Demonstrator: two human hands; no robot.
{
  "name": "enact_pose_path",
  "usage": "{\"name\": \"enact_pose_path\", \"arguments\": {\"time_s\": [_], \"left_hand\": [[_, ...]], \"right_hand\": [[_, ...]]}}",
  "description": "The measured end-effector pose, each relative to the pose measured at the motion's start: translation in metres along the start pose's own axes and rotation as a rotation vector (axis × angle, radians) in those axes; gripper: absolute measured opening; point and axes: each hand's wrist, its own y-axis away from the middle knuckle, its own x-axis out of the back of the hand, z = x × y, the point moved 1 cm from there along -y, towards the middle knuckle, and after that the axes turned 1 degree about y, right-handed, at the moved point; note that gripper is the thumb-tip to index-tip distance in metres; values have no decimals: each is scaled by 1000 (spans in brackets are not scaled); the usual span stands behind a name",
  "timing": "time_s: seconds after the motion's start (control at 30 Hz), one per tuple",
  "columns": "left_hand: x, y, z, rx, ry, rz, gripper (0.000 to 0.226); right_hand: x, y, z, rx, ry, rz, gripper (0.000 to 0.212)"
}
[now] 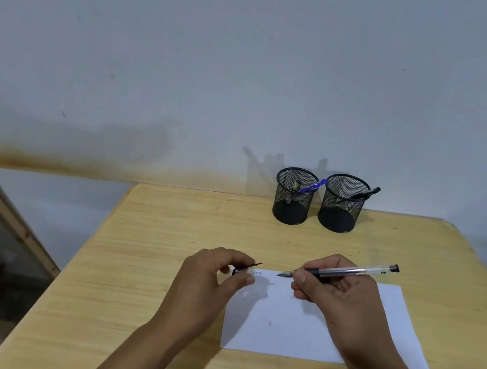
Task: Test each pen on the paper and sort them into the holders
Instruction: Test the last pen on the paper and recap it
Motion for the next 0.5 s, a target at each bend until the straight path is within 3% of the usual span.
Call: {"name": "enact_pose_path", "arguments": {"time_s": [0.5], "left_hand": [[-23,5,41,-166,-5,-62,26]], "right_hand": [[8,5,7,-35,-52,-13,11]]}}
